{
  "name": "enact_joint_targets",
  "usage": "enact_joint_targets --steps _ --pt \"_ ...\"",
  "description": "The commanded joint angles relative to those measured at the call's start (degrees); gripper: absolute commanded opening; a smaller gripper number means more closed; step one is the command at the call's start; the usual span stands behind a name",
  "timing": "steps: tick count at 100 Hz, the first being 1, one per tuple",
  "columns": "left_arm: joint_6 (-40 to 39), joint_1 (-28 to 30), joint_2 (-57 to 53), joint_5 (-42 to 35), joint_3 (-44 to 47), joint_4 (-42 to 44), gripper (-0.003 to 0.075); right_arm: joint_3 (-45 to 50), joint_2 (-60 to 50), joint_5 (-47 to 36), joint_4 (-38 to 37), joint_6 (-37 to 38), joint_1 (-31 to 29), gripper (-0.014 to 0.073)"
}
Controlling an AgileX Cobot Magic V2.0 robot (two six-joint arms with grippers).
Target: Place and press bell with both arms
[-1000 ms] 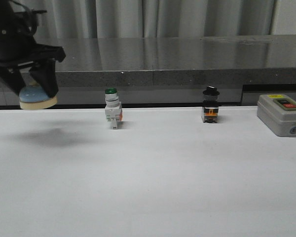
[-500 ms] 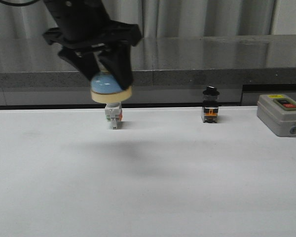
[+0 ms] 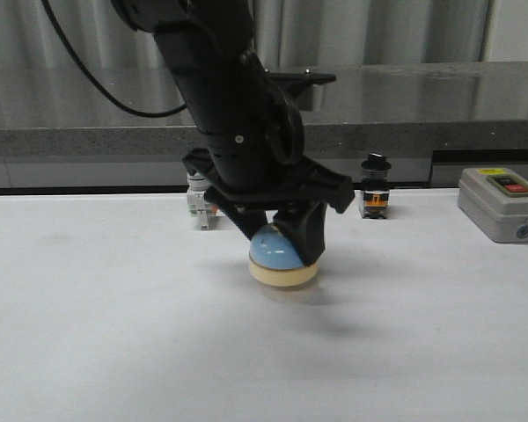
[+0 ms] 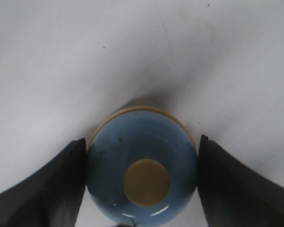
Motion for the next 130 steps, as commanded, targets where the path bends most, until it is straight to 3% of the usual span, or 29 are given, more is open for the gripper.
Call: enact_joint_targets --steps 1,27,35,42,54,61,78,130 --pt "0.1 -0.5 -2.0 -2.8 -1.9 -0.8 0.0188 -0.8 -1.0 -4.9 -0.5 -0.3 -0.3 -0.0060" --pt "0.1 -0.5 -0.3 -1.4 -1.9 -1.5 0.0194 -0.8 -1.0 -4.9 -0.5 -0.3 -0.3 -0.0060" --pt "0.2 -0.5 -0.3 -1.2 -1.9 -1.6 0.0241 -0.8 -1.0 -4.9 -0.5 -0.3 -0.3 -0.0060" --pt "0.2 -0.5 -0.3 -1.2 -1.9 -1.7 0.0356 -0.8 -1.0 -4.9 -0.5 -0.3 -0.3 -0.0060" --pt "0.2 -0.5 -0.3 -1.3 -1.9 -1.8 0.0632 -0.8 -1.0 -4.9 -0.5 -0.3 -0.3 -0.0060" --pt "0.2 -0.5 -0.3 -1.2 -1.9 -1.8 0.0715 -0.8 -1.0 -4.9 -0.5 -0.3 -0.3 -0.0060" --pt "0.2 -0.5 -0.9 -0.7 -1.9 -1.8 0.0669 -0.8 -1.0 -4.9 -0.5 -0.3 -0.3 -0.0060" --pt "-0.3 -0.2 -16.2 3.3 -1.6 0.6 0.0669 -0.8 -1.0 -4.9 -0.5 -0.3 -0.3 -0.0060"
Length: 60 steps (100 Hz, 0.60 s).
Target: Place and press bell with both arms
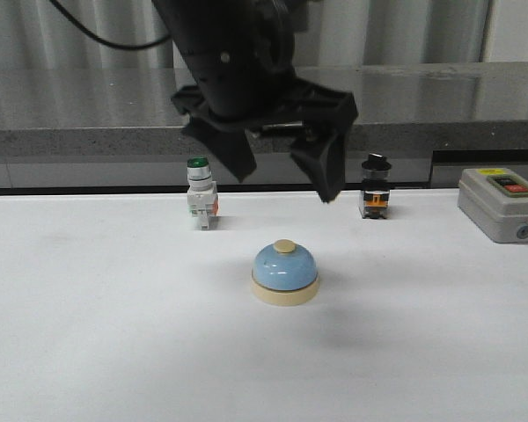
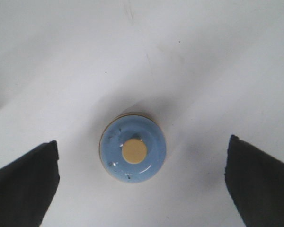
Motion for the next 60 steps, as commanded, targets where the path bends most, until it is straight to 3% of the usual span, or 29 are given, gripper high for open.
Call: enact_joint_targets --steps 1,31,60 --pt "-0.4 0.1 -6.5 -1.1 -1.1 0.5 0.0669 -0.8 -1.0 -4.9 -0.5 -0.3 -0.3 -0.0060" --pt "-2.1 7.3 -19.0 -4.9 7.4 0.6 0.0669 -0.8 -1.0 -4.9 -0.5 -0.3 -0.3 -0.0060" --pt "-2.1 19.5 -35.4 -9.1 22.2 -0.1 0.0669 -0.8 -1.0 -4.9 -0.5 -0.3 -0.3 -0.0060"
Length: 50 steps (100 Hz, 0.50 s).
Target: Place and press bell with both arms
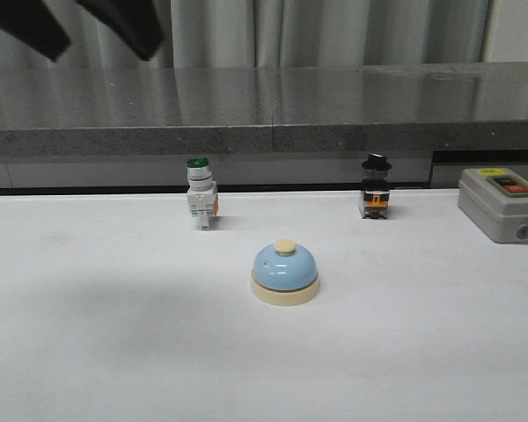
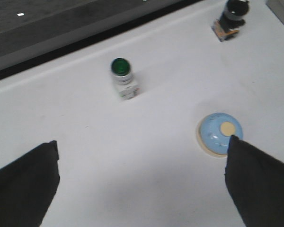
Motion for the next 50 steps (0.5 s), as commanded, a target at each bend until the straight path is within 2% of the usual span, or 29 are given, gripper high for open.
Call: enact_joint_targets --steps 1,25,50 --pt "-0.8 3.2 -6.7 -4.8 2.6 -0.9 0.0669 -0.8 -1.0 -4.9 -0.5 -0.3 -0.3 -0.0060" --pt "-0.8 10.9 -23.1 -10.5 16.3 -1.5 0.0669 -0.8 -1.0 -4.9 -0.5 -0.3 -0.3 -0.0060" --pt "-0.8 12.5 -40.1 -10.7 27.9 -1.5 0.0669 -0.8 -1.0 -4.9 -0.5 -0.3 -0.3 -0.0060"
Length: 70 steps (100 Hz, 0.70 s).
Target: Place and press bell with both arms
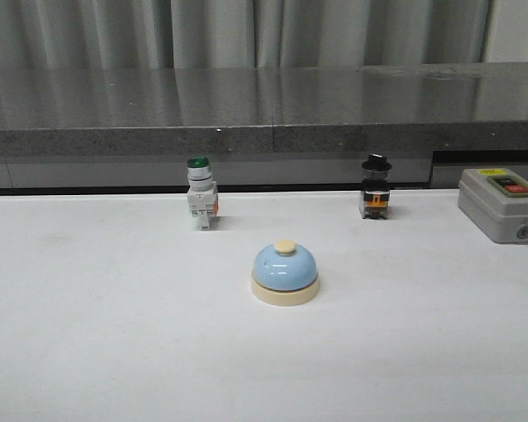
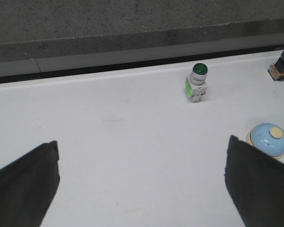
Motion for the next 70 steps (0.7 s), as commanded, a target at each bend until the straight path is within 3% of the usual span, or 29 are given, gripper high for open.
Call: enact_joint_targets --steps 1,29,49,61,70 --pt "-0.6 0.2 -5.6 -3.9 1.4 -0.8 0.0669 -0.8 -1.0 -4.9 -0.5 -0.3 -0.3 -0.0060" --pt "-0.6 0.2 -19.3 -3.7 9.4 -1.0 0.0669 -0.8 -1.0 -4.9 -0.5 -0.3 -0.3 -0.0060" --pt "-0.6 0.2 -22.0 -3.6 10.6 -0.8 0.0661 -0.8 -1.0 -4.9 -0.5 -0.3 -0.3 -0.0060" --pt "-0.6 0.2 -21.9 -4.1 10.6 -0.8 0.0573 -0.8 -1.0 -4.9 -0.5 -0.3 -0.3 -0.0060" --pt "-0.6 0.2 -21.9 -4.1 10.6 -0.8 0.0442 -0.8 -1.0 -4.9 -0.5 -0.3 -0.3 -0.0060"
